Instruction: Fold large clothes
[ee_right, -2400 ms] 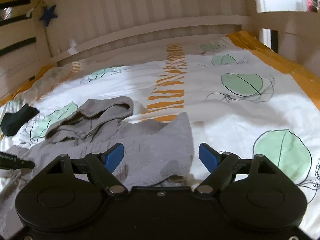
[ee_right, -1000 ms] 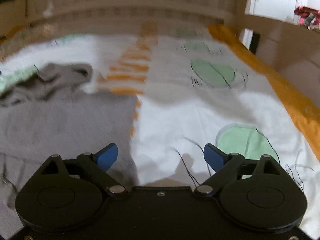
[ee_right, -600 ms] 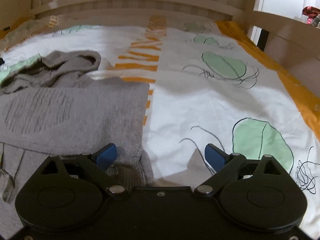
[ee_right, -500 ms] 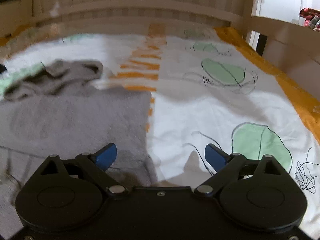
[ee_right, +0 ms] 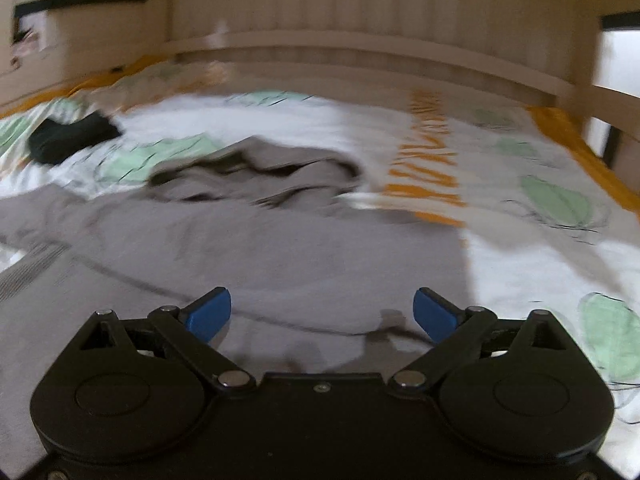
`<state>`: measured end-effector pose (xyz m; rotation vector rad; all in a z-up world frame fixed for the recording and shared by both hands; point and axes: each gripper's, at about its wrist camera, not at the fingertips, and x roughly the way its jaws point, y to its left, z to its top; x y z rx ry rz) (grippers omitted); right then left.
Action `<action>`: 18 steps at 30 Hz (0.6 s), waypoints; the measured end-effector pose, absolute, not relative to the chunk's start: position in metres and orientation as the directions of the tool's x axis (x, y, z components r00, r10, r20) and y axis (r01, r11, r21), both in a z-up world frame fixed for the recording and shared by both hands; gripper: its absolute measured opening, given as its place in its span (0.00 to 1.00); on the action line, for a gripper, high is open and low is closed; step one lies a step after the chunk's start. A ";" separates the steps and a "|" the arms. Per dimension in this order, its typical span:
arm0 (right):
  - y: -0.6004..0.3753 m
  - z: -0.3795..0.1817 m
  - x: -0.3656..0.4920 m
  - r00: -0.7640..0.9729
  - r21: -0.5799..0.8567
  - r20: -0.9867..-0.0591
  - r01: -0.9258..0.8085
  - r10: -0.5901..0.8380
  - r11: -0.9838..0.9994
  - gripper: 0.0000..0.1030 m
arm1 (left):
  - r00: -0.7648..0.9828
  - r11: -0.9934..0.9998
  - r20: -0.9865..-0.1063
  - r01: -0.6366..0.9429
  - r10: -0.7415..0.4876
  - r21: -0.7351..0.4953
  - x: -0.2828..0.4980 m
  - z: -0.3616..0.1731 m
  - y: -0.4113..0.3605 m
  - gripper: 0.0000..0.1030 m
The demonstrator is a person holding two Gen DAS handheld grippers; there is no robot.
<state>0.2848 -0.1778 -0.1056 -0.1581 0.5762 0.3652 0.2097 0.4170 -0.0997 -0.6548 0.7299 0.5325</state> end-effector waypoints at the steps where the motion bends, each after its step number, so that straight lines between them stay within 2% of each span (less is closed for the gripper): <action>1: -0.171 -0.107 0.283 0.766 -0.041 -0.566 -0.397 0.306 0.917 0.95 | 0.628 0.669 -0.746 -0.655 0.223 -0.352 0.209 -0.101 0.424 0.59; 6: -0.130 -0.110 0.276 0.714 -0.021 -0.592 -0.478 0.374 0.878 0.95 | 0.614 0.644 -0.745 -0.686 0.263 -0.339 0.206 -0.110 0.456 0.59; 18: -0.017 -0.105 0.284 0.640 0.003 -0.583 -0.615 0.501 0.789 0.95 | 0.729 0.648 -0.660 -0.595 0.184 -0.476 0.202 -0.125 0.493 0.58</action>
